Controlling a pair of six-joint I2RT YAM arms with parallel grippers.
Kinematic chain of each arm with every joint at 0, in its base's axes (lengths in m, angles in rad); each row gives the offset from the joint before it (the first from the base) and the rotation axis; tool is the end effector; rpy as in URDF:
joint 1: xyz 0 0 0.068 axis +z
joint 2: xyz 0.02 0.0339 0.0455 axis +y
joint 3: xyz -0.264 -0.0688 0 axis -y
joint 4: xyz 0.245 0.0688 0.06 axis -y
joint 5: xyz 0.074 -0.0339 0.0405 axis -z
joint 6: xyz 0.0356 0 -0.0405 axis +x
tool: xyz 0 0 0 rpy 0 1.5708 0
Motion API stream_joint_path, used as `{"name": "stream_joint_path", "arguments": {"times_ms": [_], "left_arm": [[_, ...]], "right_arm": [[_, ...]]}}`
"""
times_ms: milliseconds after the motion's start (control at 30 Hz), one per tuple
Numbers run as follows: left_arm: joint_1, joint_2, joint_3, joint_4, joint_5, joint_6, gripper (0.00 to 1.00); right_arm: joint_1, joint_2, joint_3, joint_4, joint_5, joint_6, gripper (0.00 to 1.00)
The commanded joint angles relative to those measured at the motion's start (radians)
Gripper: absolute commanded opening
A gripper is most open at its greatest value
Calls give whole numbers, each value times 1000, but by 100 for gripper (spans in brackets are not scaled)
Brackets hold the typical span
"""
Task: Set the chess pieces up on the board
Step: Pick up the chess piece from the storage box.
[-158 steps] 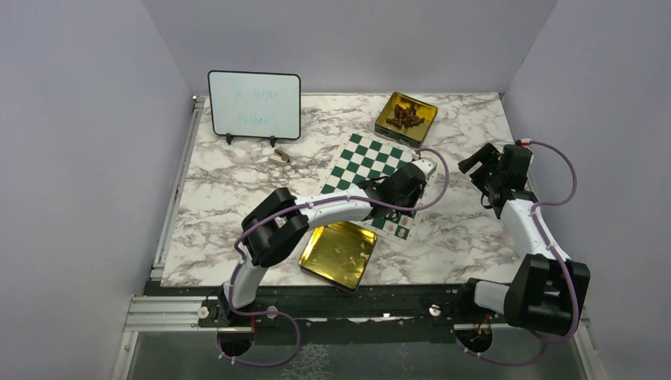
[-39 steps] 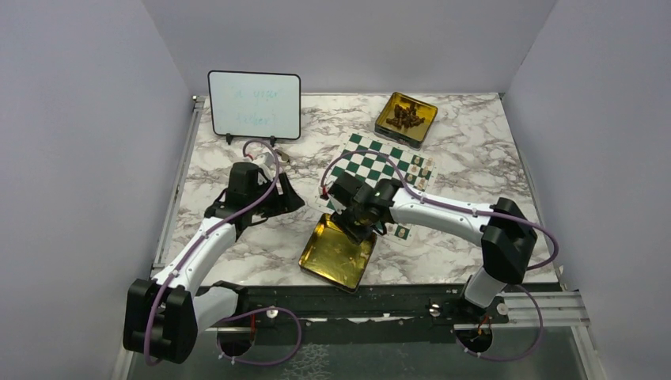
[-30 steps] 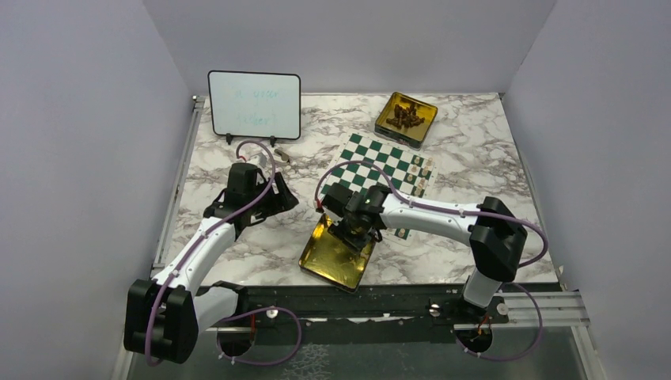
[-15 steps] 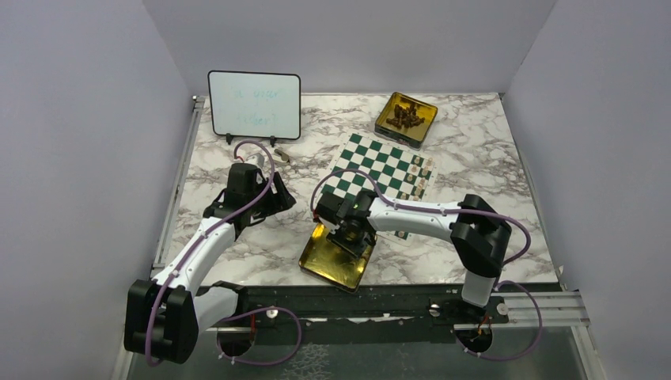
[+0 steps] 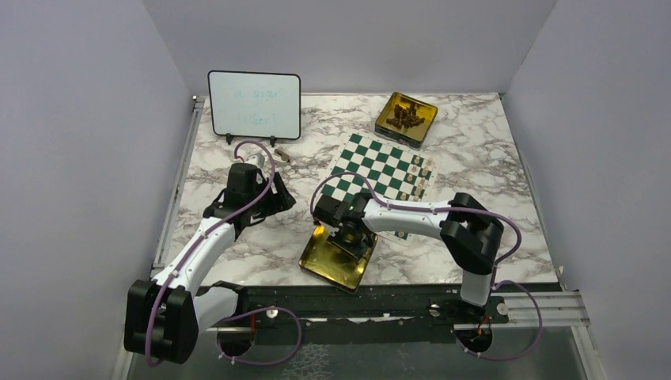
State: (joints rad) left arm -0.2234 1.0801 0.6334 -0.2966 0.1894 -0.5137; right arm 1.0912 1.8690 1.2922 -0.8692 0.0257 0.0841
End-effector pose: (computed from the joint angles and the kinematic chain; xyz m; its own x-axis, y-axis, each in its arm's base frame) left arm 0.2157 -0.0559 0.2209 -0.7481 -0.3250 -0.5786 -0.0171 0.8810 -0.4728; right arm 0.1620 0.3095 0.1738 -0.5306 -0.8382 -0.1262 -0.8438 0.5364 -0.0150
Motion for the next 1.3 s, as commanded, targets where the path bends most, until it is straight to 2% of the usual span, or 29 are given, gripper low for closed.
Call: {"name": "stream_joint_path", "arguments": {"times_ms": [0, 267, 567, 767, 900, 1067, 1267], "left_arm": [[6, -22, 18, -3, -14, 20, 74], [5, -25, 16, -2, -13, 23, 74], [5, -25, 19, -2, -13, 20, 74], [5, -29, 20, -3, -11, 26, 74], [6, -40, 28, -2, -14, 36, 74], [6, -55, 54, -3, 18, 31, 74], [6, -85, 95, 9, 91, 32, 74]], "right_arm": [[7, 20, 16, -25, 36, -13, 38], [7, 27, 3, -16, 49, -20, 37], [7, 30, 3, -12, 62, -28, 32], [7, 20, 28, -20, 62, -33, 20], [7, -30, 48, -8, 69, -20, 13], [7, -139, 31, 84, 95, 50, 6], [6, -246, -9, 188, 124, 153, 3]]}}
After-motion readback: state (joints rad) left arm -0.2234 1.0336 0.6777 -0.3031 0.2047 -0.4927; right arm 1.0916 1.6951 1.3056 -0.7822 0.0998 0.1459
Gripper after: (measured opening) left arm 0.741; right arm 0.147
